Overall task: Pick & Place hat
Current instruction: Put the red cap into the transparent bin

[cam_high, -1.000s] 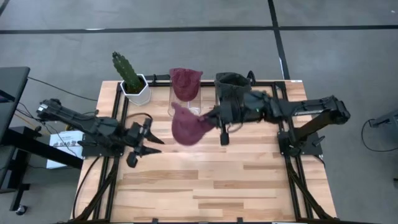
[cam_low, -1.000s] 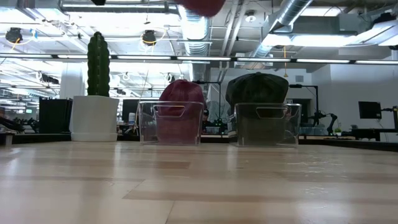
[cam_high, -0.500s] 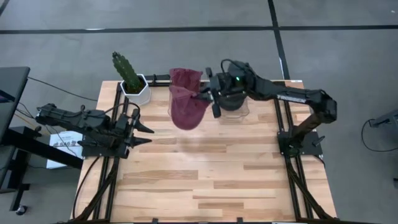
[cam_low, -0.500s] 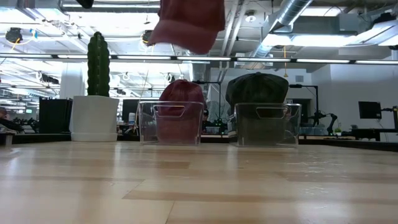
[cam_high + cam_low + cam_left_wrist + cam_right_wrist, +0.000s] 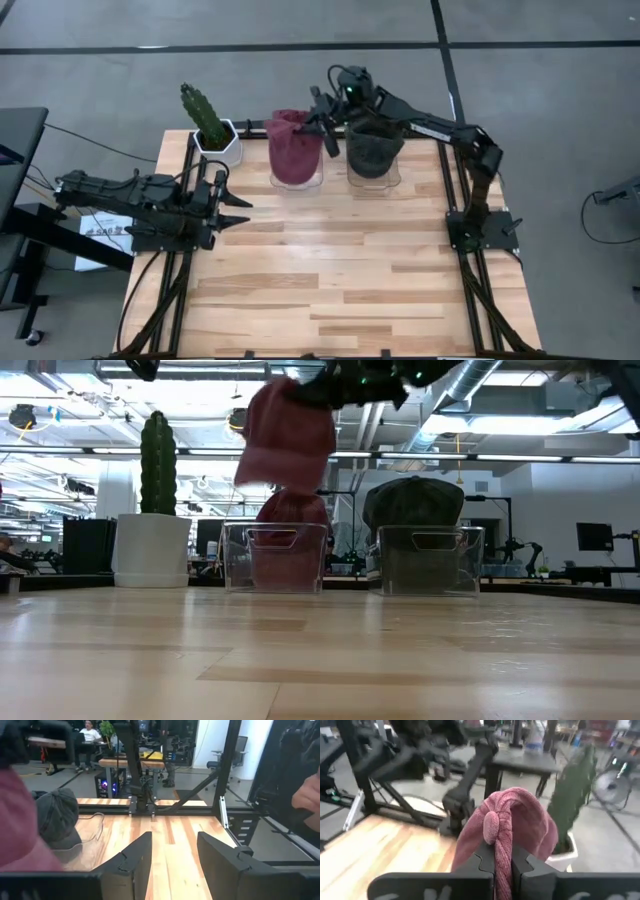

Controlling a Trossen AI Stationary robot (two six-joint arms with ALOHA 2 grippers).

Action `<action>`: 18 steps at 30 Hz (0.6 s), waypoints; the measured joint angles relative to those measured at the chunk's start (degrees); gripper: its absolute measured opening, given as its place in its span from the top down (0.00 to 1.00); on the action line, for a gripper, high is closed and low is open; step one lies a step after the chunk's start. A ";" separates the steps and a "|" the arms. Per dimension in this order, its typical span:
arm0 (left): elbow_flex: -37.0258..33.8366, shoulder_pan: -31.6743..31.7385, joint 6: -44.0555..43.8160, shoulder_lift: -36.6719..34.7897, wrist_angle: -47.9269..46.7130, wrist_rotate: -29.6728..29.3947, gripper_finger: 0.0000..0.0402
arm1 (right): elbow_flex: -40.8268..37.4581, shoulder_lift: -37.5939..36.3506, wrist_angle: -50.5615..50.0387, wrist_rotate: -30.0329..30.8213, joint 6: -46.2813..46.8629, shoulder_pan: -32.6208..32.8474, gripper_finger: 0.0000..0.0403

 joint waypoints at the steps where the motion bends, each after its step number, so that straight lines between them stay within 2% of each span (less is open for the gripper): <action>1: 0.00 0.30 0.00 0.02 -0.02 0.04 0.61 | 0.89 1.15 -1.29 -0.86 -0.57 -0.48 1.00; 8: -0.02 0.86 0.00 0.75 -0.17 -0.02 0.61 | 6.44 8.42 -2.85 -5.69 -2.25 -3.55 1.00; 18: -0.02 0.86 0.00 1.31 -0.85 0.00 0.61 | 8.05 13.79 -4.53 -8.44 -3.05 -6.71 1.00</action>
